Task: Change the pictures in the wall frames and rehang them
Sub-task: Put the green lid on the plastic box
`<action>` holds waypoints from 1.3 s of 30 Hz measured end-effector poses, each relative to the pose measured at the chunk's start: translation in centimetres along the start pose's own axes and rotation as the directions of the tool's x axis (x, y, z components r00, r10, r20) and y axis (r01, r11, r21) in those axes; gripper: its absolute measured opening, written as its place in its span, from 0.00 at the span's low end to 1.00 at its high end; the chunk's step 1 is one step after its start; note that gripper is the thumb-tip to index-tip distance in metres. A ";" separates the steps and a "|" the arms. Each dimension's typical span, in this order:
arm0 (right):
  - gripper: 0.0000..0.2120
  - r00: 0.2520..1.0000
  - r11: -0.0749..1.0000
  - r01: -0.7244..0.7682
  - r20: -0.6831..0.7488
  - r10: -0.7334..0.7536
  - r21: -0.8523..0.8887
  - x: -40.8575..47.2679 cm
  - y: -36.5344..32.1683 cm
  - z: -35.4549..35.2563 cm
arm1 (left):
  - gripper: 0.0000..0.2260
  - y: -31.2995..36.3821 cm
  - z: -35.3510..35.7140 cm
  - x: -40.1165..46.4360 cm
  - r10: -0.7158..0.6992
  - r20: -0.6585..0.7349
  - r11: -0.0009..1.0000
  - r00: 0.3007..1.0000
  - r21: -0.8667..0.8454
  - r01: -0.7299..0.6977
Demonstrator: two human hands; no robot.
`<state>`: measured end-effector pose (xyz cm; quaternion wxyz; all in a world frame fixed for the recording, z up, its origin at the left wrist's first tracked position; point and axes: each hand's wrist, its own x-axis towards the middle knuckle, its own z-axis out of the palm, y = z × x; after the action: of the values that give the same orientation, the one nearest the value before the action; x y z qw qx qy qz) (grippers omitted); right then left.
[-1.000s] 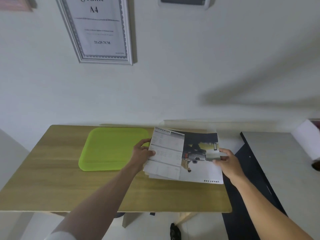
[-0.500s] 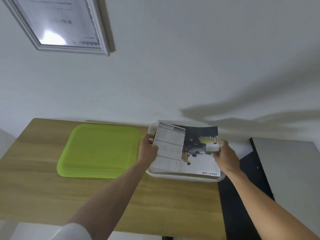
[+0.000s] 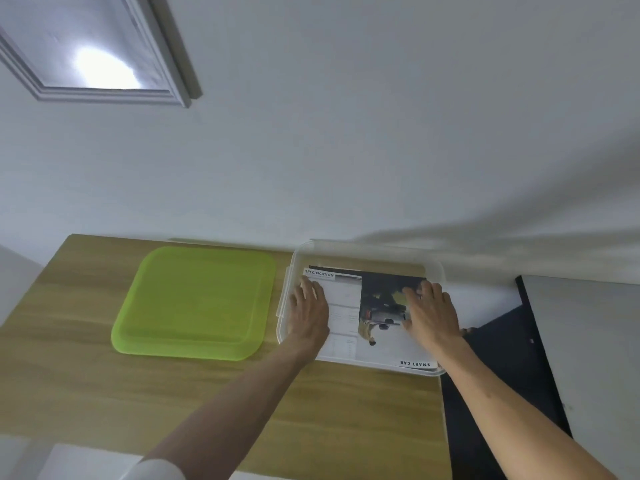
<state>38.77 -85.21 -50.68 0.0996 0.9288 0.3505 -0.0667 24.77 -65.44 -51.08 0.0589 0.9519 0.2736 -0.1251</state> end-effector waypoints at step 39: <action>0.32 0.968 0.831 0.248 -0.098 -0.229 0.497 4.6 -25.2 -9.0 | 0.32 -27.4 -3.3 -1.5 -0.320 -0.089 0.889 0.943 -0.373 0.267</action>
<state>25.91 -61.67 -46.36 -0.1626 0.8723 0.4354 -0.1520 9.56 -42.43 -48.70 0.1901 0.8794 0.4363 -0.0097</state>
